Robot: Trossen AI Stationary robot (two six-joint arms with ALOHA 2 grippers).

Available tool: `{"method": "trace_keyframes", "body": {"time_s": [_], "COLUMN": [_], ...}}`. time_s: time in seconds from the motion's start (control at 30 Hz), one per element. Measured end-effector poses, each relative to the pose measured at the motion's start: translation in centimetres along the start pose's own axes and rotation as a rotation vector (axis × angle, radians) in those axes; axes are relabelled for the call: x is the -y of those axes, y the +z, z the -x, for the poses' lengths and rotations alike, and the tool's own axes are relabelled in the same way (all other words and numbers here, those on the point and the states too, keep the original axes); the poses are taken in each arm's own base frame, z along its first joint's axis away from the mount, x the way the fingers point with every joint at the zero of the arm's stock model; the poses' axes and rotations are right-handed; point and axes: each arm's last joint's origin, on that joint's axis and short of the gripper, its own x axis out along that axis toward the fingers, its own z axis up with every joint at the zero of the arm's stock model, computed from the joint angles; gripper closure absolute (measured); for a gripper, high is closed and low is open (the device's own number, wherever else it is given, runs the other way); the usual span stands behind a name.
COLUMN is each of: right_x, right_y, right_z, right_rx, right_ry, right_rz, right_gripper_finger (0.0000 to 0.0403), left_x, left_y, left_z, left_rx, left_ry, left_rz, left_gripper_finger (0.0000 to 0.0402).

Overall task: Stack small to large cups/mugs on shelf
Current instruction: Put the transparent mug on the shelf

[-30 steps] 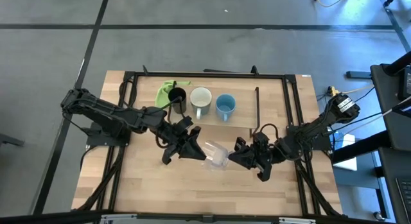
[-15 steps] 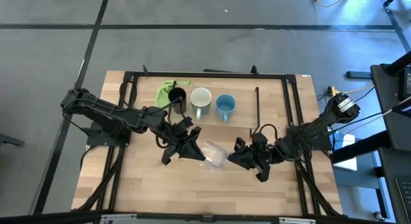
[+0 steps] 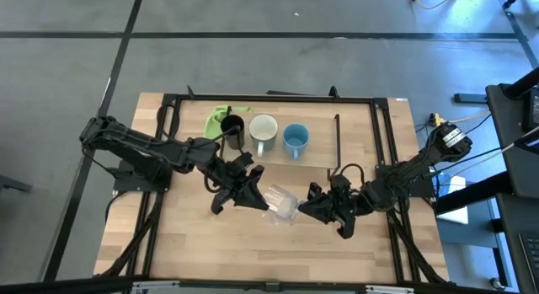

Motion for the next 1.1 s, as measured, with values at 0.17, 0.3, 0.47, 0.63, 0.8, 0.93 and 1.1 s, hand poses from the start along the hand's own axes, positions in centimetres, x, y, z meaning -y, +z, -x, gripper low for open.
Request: {"method": "trace_keyframes", "body": {"time_s": [0.17,0.3,0.47,0.63,0.8,0.93,1.1], "right_x": [0.0,0.2,0.8,1.9,1.7,1.8,2.3], "right_y": [-0.1,-0.5,-1.2,-2.7,-3.6,-4.6,-6.2], "right_z": [0.0,0.0,0.1,0.6,1.2,2.0,3.5], "right_rx": [-0.017,-0.061,-0.139,-0.275,-0.34,-0.405,-0.519], "right_ry": [0.015,0.001,-0.061,-0.172,-0.223,-0.3,-0.476], "right_rz": [-0.001,-0.019,-0.066,-0.136,-0.193,-0.252,-0.356], "right_gripper_finger": [0.0373,0.0373,0.0373,0.0373,0.0373,0.0373,0.0373], "left_x": [0.0,0.0,-0.1,0.0,-0.1,-0.6,-1.5], "left_y": [0.0,-0.1,-0.2,0.0,-0.2,-0.9,-2.7], "left_z": [0.0,0.0,0.0,0.3,0.2,0.3,0.6], "left_rx": [-0.007,-0.02,-0.031,-0.027,-0.052,-0.122,-0.299], "left_ry": [-0.009,-0.015,-0.008,-0.004,-0.004,0.044,0.143], "left_rz": [0.0,0.003,0.006,-0.003,0.005,0.04,0.107], "left_gripper_finger": [0.0401,0.0401,0.0401,0.0401,0.0401,0.0401,0.0401]}}
